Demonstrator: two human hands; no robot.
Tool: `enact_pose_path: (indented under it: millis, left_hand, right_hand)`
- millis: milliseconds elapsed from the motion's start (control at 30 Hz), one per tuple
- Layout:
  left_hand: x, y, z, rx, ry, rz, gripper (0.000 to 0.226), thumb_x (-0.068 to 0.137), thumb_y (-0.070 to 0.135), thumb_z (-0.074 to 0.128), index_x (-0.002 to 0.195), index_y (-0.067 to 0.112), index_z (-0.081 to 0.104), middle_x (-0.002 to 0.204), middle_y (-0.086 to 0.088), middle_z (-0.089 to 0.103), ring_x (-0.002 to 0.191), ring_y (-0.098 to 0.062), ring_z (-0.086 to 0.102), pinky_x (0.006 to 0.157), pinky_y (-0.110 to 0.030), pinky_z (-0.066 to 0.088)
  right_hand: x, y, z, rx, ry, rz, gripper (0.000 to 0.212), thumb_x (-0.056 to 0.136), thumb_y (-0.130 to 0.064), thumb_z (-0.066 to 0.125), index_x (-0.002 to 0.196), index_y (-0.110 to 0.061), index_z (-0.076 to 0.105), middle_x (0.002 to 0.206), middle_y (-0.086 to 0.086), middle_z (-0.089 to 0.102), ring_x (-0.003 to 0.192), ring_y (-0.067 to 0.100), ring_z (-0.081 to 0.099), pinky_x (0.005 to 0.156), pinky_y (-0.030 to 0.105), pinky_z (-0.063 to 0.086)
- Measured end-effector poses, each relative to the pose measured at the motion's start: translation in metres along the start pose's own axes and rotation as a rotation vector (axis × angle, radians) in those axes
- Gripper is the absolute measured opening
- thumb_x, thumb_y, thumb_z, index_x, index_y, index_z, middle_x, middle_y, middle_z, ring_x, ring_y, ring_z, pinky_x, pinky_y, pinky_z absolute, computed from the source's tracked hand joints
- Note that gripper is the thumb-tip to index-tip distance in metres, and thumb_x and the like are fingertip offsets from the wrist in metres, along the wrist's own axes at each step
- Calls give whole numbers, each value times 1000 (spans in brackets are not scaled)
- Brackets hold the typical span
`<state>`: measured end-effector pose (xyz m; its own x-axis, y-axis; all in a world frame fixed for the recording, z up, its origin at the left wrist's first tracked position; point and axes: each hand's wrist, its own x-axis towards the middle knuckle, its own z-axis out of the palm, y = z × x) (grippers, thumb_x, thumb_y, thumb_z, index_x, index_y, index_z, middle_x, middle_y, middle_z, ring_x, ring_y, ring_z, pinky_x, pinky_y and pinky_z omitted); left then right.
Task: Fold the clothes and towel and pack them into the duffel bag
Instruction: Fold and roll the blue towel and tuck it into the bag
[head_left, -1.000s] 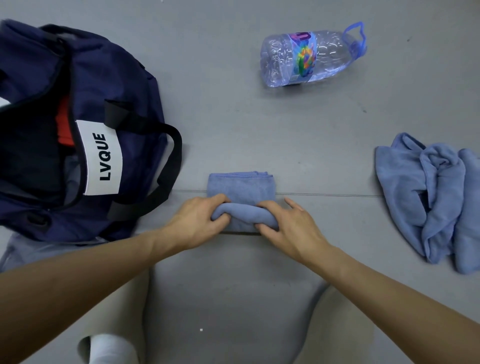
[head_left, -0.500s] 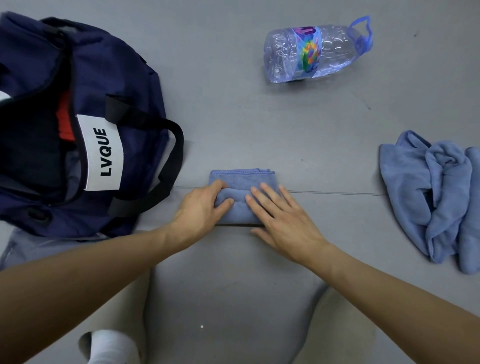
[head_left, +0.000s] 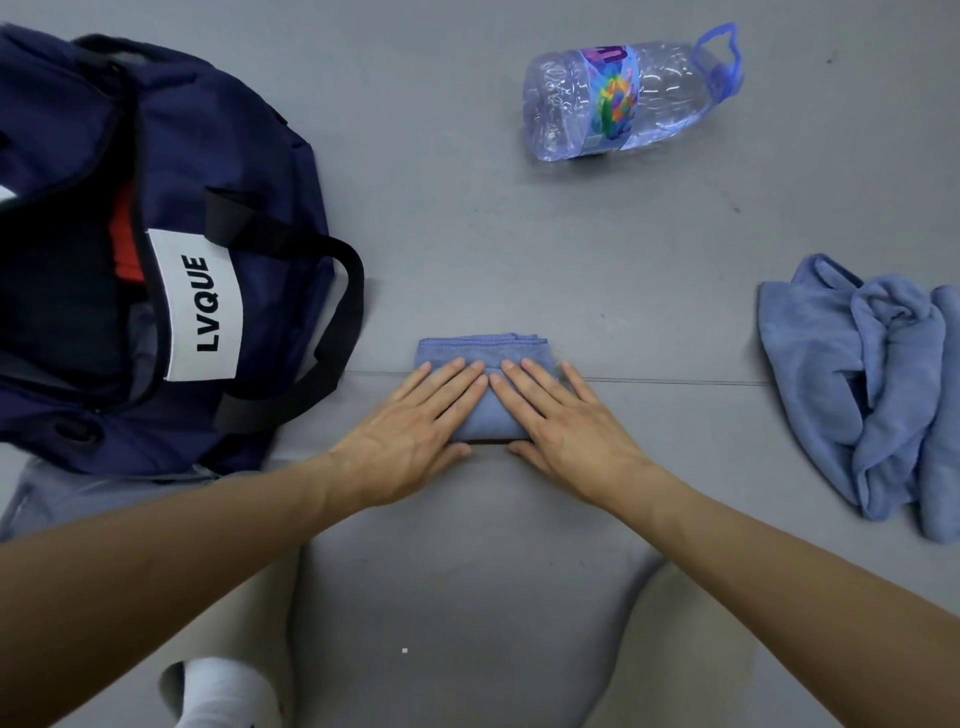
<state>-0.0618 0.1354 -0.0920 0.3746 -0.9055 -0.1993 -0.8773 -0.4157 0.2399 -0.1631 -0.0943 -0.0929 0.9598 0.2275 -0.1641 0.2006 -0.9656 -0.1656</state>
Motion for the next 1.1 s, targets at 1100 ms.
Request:
enact_pose_path:
  millis: [1100]
  left_hand:
    - [19, -13, -40, -392, 69, -269, 40, 85, 33, 57, 125, 26, 60, 114, 4, 65, 103, -18, 58, 84, -23, 40]
  right_hand:
    - [20, 2, -31, 168, -63, 70, 60, 79, -41, 75, 132, -17, 59, 128, 6, 60, 115, 31, 57, 97, 40, 47]
